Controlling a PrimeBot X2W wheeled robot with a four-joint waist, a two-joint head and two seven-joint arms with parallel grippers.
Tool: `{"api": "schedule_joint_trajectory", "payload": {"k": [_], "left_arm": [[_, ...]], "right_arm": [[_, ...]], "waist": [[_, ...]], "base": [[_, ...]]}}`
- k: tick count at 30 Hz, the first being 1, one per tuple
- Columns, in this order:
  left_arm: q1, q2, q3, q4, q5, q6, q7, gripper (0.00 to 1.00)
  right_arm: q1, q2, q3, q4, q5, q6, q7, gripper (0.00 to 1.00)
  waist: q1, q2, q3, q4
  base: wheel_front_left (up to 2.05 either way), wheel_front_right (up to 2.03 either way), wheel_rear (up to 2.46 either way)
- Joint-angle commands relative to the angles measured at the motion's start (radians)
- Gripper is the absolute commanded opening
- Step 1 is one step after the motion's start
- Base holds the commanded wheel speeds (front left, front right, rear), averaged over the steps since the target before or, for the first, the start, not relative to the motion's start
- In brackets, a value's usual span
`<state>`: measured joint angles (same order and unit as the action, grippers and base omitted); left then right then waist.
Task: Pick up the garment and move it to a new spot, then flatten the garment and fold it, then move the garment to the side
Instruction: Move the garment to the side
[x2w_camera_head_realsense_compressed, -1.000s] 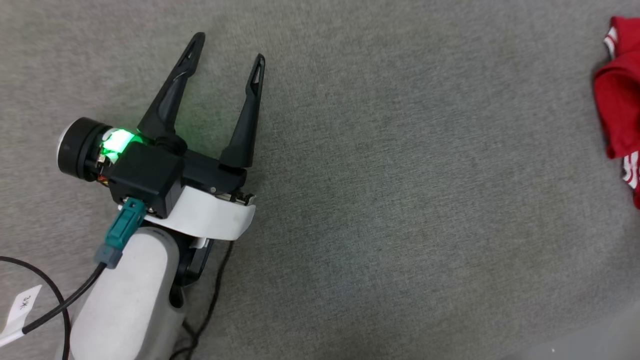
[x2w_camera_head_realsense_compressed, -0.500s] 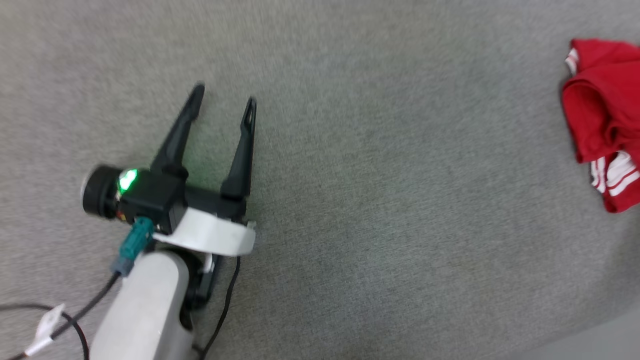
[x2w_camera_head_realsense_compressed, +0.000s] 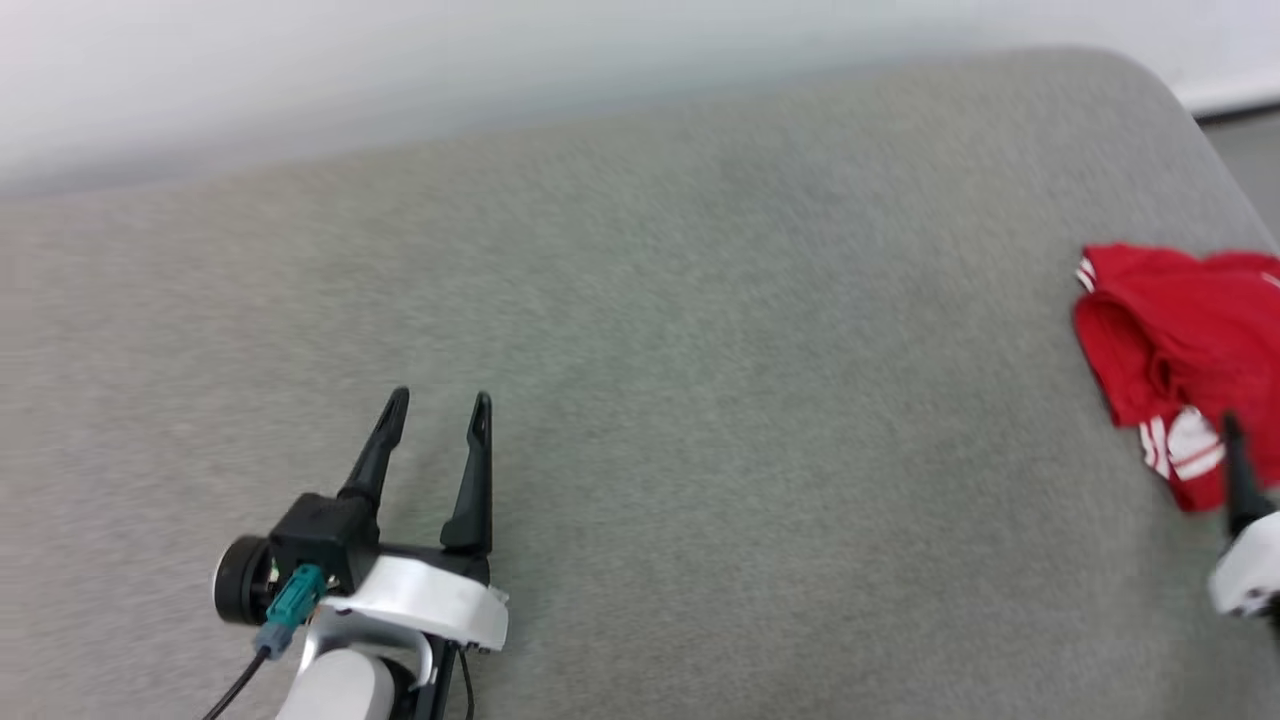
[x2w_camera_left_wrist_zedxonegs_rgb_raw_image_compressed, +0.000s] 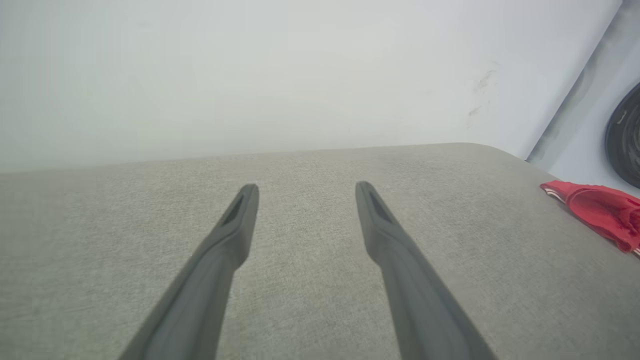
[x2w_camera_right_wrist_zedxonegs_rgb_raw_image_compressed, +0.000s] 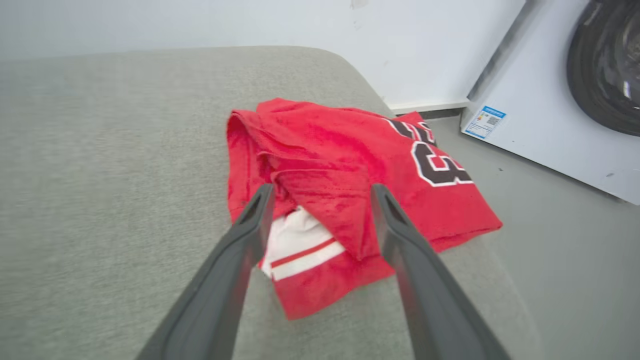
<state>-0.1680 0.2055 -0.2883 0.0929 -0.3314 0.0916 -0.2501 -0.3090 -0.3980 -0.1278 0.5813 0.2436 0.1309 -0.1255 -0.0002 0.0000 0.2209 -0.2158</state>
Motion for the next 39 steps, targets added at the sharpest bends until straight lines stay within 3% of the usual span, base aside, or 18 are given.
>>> {"api": "schedule_joint_trajectory", "payload": {"k": [1, 10, 15, 26, 39], "left_arm": [[0.02, -0.004, 0.007, 0.01, -0.008, 0.004, -0.007, 1.0], [0.081, 0.002, 0.038, 0.06, -0.025, 0.021, -0.011, 1.0], [0.126, 0.021, 0.06, 0.071, -0.026, 0.037, -0.013, 1.0], [0.191, 0.031, 0.051, 0.07, -0.022, 0.041, -0.014, 1.0], [0.206, 0.037, 0.042, 0.087, -0.035, 0.036, -0.014, 1.0]], "right_arm": [[0.041, 0.033, 0.011, -0.052, 0.004, 0.0, 0.008, 1.0], [0.201, 0.194, 0.058, -0.335, -0.001, -0.001, 0.045, 1.0], [0.269, 0.245, 0.069, -0.453, -0.026, -0.001, 0.042, 1.0], [0.461, 0.312, 0.048, -0.673, -0.088, 0.0, 0.093, 1.0], [0.524, 0.341, 0.062, -0.753, -0.112, 0.0, 0.131, 1.0]], "waist": [[0.0002, 0.0, -0.082, 0.082], [0.0002, 0.0, -0.178, 0.218], [0.0002, 0.0, -0.224, 0.254], [0.0002, 0.0, -0.271, 0.248], [0.0002, 0.0, -0.296, 0.233]], "base": [[0.0, 0.0, 0.0], [0.0, 0.0, 0.0], [0.0, 0.0, 0.0], [0.0, 0.0, 0.0], [0.0, 0.0, 0.0]]}}
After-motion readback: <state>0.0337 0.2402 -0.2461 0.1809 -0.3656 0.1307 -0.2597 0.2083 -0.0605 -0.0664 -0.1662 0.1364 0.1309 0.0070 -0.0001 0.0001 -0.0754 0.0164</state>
